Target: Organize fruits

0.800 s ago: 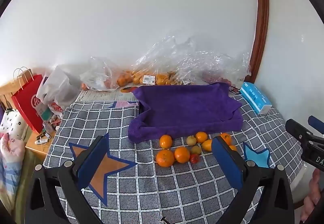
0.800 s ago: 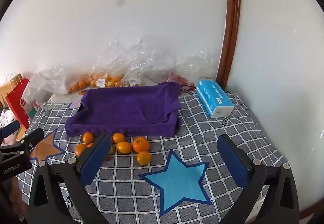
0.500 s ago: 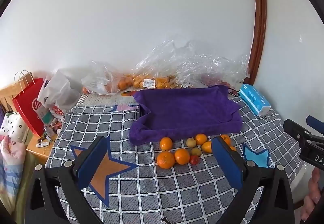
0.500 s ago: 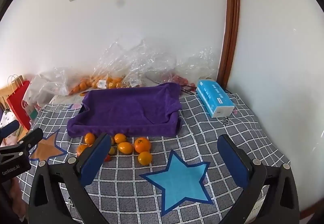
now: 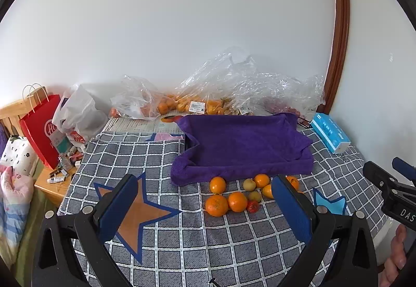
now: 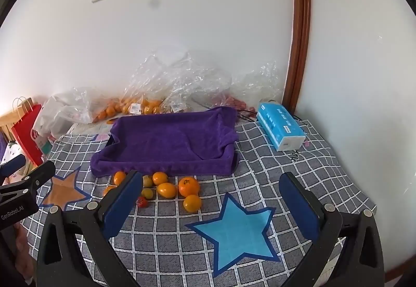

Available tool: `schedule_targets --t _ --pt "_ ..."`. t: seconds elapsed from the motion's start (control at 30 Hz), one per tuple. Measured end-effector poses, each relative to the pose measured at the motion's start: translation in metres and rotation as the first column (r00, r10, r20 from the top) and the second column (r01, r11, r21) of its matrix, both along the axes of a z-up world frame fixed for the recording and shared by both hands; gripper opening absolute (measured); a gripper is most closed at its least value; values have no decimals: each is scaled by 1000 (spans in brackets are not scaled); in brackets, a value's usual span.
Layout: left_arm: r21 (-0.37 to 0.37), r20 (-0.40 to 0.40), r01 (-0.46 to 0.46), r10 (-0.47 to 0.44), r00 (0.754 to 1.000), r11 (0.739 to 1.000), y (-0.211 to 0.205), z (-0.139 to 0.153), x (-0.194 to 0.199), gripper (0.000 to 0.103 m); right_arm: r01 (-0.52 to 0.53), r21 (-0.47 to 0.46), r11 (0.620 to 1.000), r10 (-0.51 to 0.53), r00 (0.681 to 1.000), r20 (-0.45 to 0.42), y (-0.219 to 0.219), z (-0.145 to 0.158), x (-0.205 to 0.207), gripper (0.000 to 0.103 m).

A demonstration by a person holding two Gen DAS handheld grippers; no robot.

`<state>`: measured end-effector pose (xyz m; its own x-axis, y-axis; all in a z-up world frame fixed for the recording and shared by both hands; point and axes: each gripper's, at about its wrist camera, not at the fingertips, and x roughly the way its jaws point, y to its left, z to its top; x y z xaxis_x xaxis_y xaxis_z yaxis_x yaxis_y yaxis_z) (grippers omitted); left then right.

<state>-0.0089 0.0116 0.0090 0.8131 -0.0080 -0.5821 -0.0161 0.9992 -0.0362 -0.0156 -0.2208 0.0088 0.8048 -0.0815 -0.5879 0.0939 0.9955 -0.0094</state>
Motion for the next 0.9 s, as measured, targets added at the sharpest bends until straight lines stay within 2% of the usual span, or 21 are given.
schedule_targets --t 0.9 --pt "-6 0 -38 38 999 999 9 1 0 103 -5 8 1000 5 1000 4 2 -2 -1 103"
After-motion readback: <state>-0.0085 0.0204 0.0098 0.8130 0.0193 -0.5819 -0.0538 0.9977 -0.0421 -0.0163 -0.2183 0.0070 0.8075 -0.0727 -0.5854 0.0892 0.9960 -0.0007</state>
